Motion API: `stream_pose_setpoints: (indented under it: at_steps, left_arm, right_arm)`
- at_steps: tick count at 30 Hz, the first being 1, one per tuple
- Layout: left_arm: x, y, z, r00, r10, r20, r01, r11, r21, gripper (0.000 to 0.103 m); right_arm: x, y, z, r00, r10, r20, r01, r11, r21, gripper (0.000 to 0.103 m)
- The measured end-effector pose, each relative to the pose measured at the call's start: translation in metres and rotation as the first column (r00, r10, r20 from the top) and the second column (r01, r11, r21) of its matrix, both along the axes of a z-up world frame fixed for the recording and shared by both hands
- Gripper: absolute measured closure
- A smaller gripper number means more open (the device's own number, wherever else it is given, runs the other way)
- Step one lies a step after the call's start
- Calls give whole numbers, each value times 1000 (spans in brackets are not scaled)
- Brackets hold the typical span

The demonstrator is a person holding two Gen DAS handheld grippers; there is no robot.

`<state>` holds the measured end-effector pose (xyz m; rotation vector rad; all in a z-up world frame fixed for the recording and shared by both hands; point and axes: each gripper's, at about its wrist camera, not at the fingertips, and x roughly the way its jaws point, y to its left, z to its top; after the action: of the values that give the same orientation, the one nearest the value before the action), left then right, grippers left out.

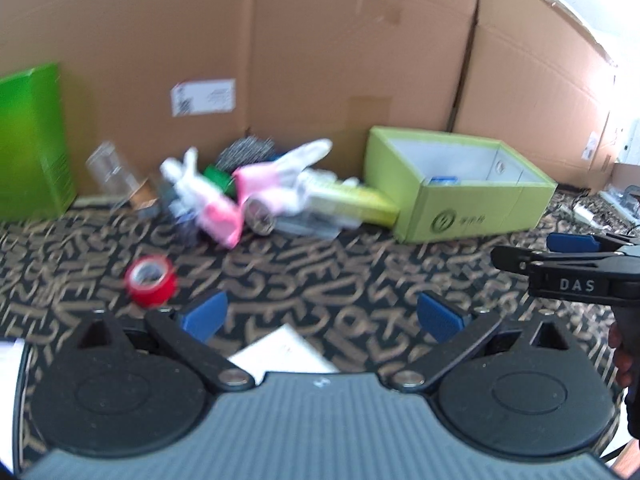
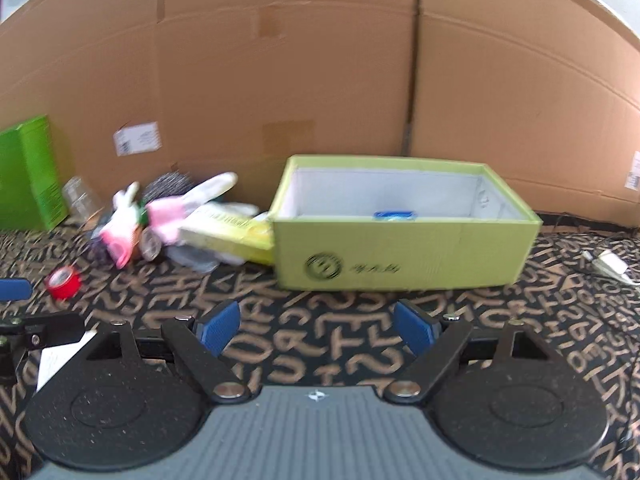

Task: Organize objects
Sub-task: 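Grasp the red tape roll with the left tool while the right tool grasps the white medicine box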

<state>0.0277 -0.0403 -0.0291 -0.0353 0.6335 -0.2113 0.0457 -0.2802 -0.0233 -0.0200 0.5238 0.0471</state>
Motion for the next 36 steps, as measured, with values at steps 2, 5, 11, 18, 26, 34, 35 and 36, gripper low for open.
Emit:
stream_pose_setpoints:
  at_steps: [2,5,11,18,26,34,35,36]
  left_arm:
    - [-7,13,-6,1000,17,-20,-17,1000,2,0]
    - [-14,30,-13,998,58,-35,-57,998,12,0]
    - [-6,57,-20,989,128,-73,-129,992,1,0]
    - [11,79,-21,980,184,-73,-185,983,-6,0]
    - [74,85,-36,964,246,-101,-243,969,43,0]
    - [121,92,-57,936,321,-142,-315,947,62,13]
    - [122,91,-57,939,319,-129,-311,947,76,17]
    - [121,89,-57,944,308,-122,-299,950,90,28]
  right_arm:
    - [-8,11,-8,999,47,-7,-47,999,-8,16]
    - [-19,30,-21,988,147,-36,-147,989,1,16]
    - [-32,75,-30,934,348,-77,-346,937,42,16]
    - [-26,130,-43,878,464,-116,-468,884,-4,16]
    - [-10,123,-53,937,330,-113,-337,940,-48,34]
    - [-8,77,-55,970,210,-123,-211,978,4,33]
    - [-9,76,-56,970,209,-122,-209,978,9,33]
    - [-8,74,-56,971,206,-121,-207,978,9,33]
